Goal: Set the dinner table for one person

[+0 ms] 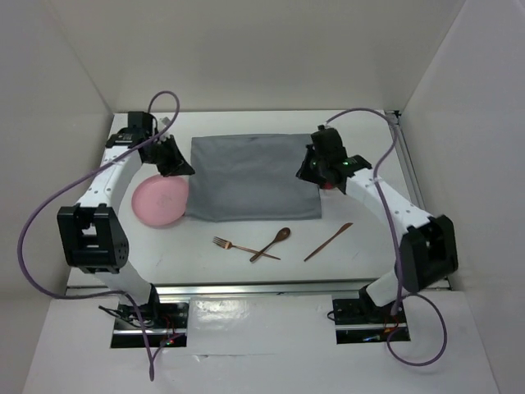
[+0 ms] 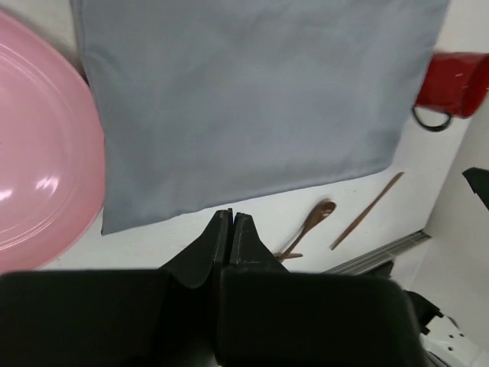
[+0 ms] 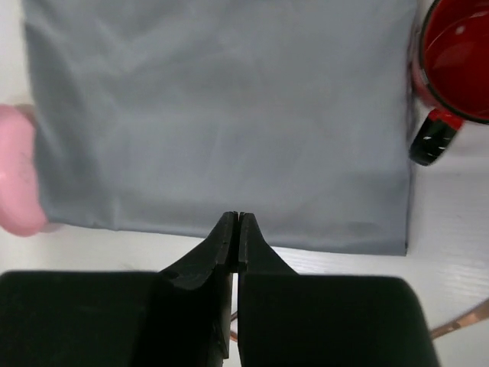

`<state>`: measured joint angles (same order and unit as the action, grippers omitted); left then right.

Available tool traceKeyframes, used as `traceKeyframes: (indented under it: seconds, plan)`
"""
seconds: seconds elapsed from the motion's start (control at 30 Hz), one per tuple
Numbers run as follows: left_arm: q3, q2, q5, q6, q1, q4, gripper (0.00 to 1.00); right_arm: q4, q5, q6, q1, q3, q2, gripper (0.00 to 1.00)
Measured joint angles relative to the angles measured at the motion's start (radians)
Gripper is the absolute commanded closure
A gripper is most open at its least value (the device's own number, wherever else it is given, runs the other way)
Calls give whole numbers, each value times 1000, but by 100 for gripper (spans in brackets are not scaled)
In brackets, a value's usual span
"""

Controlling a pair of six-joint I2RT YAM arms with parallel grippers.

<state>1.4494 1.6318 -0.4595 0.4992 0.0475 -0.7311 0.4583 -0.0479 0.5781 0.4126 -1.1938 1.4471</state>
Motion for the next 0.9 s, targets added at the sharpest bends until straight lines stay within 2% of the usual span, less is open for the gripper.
traceKeyframes:
  seconds: [0.33,0.57,0.67,0.7,0.73,0.83,0.9]
  plan:
    - [-23,187,230,48,-177,43,100,12,27,-22,13,-126,396,100]
    - [-59,224,338,83,-191,59,100,19,41,-27,19,-127,454,100]
    - [-111,158,382,110,-167,64,100,18,41,-27,31,-121,443,100]
    - [-141,116,386,116,-148,66,74,17,42,-27,36,-115,434,100]
    - [-164,67,397,123,-119,54,56,19,42,-27,41,-109,424,100]
    - [-203,-65,449,169,-11,30,2,21,43,-27,56,-100,390,84]
    - [-237,-138,493,210,69,23,0,23,43,-24,63,-99,369,60]
